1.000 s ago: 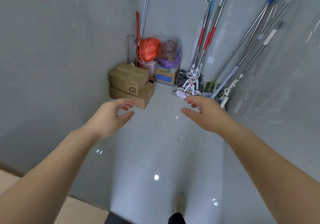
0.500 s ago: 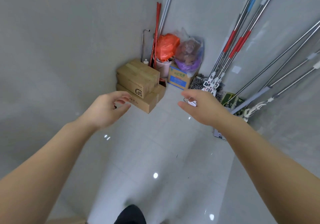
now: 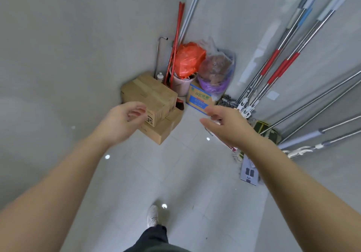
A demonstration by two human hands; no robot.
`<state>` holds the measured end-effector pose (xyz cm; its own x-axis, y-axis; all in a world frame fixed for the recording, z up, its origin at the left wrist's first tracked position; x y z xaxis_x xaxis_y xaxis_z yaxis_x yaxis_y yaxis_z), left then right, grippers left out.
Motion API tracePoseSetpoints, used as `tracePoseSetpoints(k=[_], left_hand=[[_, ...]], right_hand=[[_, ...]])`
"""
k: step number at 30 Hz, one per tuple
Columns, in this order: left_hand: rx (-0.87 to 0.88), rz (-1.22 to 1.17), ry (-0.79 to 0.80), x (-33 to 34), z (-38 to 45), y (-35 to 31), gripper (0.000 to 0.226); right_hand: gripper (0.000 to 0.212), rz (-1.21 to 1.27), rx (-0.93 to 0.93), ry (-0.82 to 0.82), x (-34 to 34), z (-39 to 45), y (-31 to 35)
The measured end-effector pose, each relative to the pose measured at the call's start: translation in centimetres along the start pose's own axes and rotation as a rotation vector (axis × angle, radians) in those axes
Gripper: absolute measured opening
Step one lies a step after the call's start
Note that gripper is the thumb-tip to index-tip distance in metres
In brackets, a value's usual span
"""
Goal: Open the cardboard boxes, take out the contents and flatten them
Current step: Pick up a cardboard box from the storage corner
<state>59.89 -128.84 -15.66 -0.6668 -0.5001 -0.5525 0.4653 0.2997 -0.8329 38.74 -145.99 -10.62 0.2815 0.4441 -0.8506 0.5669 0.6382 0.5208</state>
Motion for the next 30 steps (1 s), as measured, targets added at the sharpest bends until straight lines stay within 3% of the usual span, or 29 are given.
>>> tracePoseSetpoints(k=[13, 18, 21, 26, 30], left_hand=[[-0.072, -0.03, -0.026, -1.8, 18.2, 2.6, 0.019], [-0.146, -0.02, -0.107, -1.4, 22.8, 4.4, 0.017], [-0.187, 0.002, -0.17, -0.4, 25.8, 4.8, 0.015], [-0.3, 0.019, -0.28, 2.7, 30.6, 4.4, 0.014], [-0.396, 0.016, -0.342, 5.3, 33.7, 3.5, 0.014]], right_hand=[[0.036, 0.016, -0.05, 0.033, -2.3, 20.4, -1.2], [0.007, -0.032, -0.171, 0.094, -1.7, 28.3, -2.8], [0.004, -0.016, -0.232, 0.16, -1.6, 33.2, -4.1], [0.035, 0.001, -0.336, 0.287, -2.0, 41.9, -7.3], [0.035, -0.028, -0.423, 0.377, -2.6, 48.2, -9.5]])
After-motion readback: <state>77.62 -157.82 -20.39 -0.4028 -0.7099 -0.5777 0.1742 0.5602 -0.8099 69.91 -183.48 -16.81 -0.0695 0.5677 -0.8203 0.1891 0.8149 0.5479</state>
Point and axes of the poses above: each hand's wrist, its own z-axis towards the middle knuckle, its own x-axis out of the palm, y = z × x, the point moved 3 cm from there along z, towards the middle knuckle, and after that the axes turned 1 degree about y, right-handed, at the moved point
